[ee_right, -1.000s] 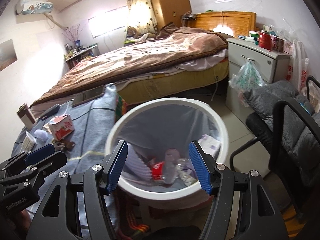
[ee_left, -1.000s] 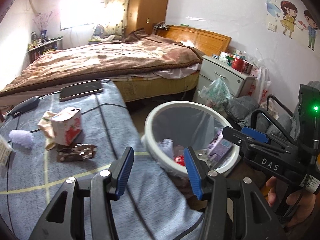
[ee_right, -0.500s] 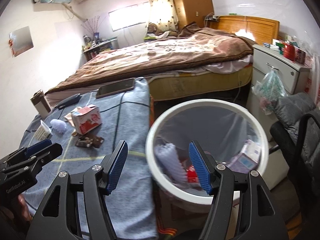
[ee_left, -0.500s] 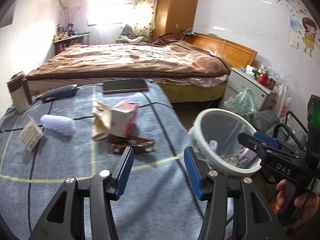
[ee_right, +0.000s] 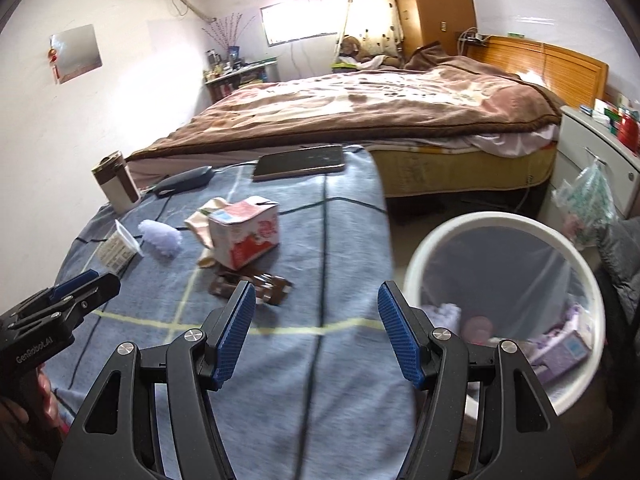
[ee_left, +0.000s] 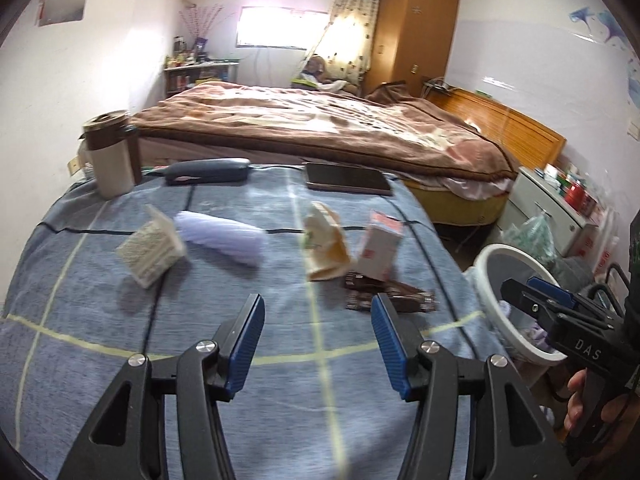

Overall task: Collect trash
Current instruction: 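Move both open tools back over the remaining trash on the bed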

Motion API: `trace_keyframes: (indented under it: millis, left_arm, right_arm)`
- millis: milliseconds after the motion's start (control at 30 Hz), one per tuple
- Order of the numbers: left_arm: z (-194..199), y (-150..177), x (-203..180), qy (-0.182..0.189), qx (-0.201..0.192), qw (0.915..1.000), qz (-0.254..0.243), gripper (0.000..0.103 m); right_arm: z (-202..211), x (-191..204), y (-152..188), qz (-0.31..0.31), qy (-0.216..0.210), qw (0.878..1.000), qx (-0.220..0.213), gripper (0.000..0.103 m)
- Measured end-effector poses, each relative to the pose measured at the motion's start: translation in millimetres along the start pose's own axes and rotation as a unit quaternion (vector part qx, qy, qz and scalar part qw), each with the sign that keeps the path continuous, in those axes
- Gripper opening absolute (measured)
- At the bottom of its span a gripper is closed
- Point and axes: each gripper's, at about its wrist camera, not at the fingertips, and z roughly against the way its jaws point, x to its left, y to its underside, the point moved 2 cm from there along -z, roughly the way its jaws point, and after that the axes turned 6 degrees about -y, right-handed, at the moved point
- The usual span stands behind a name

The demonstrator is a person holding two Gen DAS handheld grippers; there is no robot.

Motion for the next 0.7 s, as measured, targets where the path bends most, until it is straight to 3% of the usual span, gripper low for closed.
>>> trace_keyframes:
  millis: [533, 700]
  left_arm:
    - [-20, -11, 95, -0.047, 0.011, 0.9977, 0.047, 0.063]
    - [-28, -15, 114, -0.067, 0.010, 0.9968, 0.042, 0.064]
  right_arm:
    - [-43, 44, -18, 0.001, -0.006, 1.000, 0.020, 0.065]
    - [-54, 49, -23, -0.011, -0.004, 1.000, 0.018, 0.065]
